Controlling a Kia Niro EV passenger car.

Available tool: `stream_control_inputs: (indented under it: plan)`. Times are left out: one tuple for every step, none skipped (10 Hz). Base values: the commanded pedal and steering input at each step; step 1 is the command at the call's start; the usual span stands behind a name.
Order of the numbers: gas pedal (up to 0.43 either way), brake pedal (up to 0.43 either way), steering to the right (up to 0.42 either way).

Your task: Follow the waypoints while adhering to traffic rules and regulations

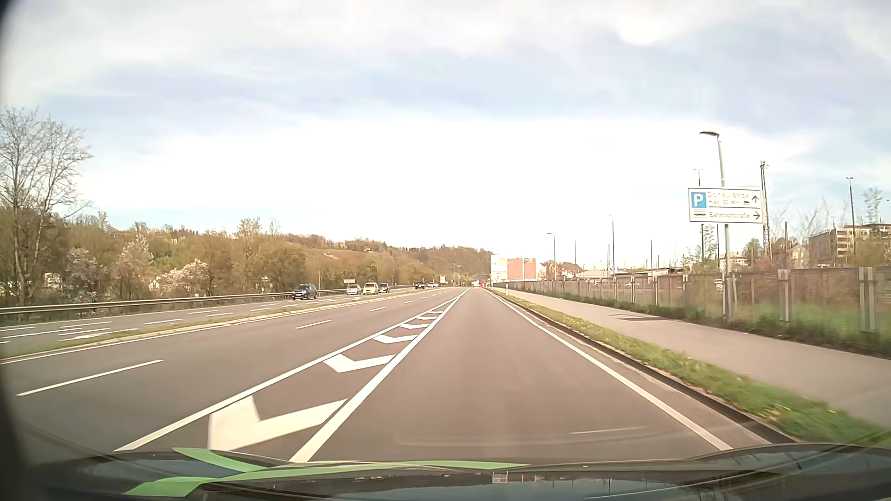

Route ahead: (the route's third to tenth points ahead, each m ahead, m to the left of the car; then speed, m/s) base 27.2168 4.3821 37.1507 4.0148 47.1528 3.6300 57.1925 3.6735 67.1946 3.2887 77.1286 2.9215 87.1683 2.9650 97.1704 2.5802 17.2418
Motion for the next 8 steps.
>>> stream_control_inputs:
  plan:
    - [0.138, 0.000, -0.003]
    - [0.130, 0.000, -0.003]
    - [0.130, 0.000, -0.003]
    - [0.130, 0.000, -0.003]
    - [0.130, 0.000, -0.003]
    - [0.130, 0.000, -0.003]
    - [0.130, 0.000, -0.003]
    - [0.118, 0.000, -0.003]
